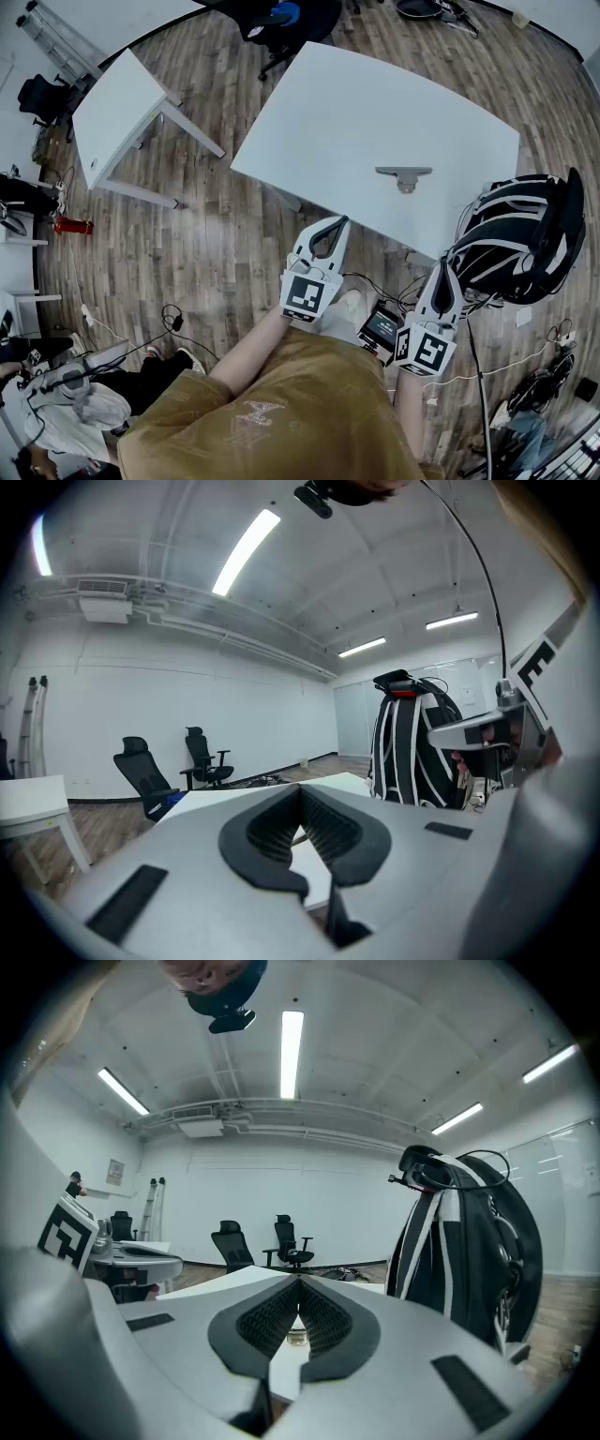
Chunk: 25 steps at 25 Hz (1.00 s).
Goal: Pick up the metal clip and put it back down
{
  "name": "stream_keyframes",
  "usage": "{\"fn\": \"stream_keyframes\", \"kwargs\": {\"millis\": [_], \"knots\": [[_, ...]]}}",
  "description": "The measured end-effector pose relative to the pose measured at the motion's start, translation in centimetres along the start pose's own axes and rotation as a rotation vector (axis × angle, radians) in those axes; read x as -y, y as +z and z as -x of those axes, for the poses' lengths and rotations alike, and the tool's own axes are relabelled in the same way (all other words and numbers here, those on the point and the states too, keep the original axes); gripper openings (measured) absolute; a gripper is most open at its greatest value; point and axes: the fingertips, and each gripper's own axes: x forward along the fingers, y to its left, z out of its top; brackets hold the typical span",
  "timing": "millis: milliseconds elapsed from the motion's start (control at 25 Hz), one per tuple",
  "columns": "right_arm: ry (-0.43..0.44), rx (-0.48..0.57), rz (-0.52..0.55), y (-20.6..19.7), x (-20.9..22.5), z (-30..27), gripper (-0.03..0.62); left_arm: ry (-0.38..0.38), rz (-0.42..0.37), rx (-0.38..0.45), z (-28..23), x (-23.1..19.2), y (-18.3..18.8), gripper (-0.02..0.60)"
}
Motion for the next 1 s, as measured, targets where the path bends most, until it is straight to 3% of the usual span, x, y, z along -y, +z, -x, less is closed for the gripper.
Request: {"fn": "stream_keyframes", "kwargs": {"millis": [440, 1000], "knots": [[-0.006, -0.004, 0.001, -0.1, 0.6, -0.8, 0.008, -0.020, 0.014, 0.013, -1.2, 1.0, 0.0, 0.003], [-0.041, -0.013, -0.003, 0.8, 1.1, -6.9, 0.008, -0.072, 0.018, 0.016, -8.0, -1.7, 1.1, 0.003]]}}
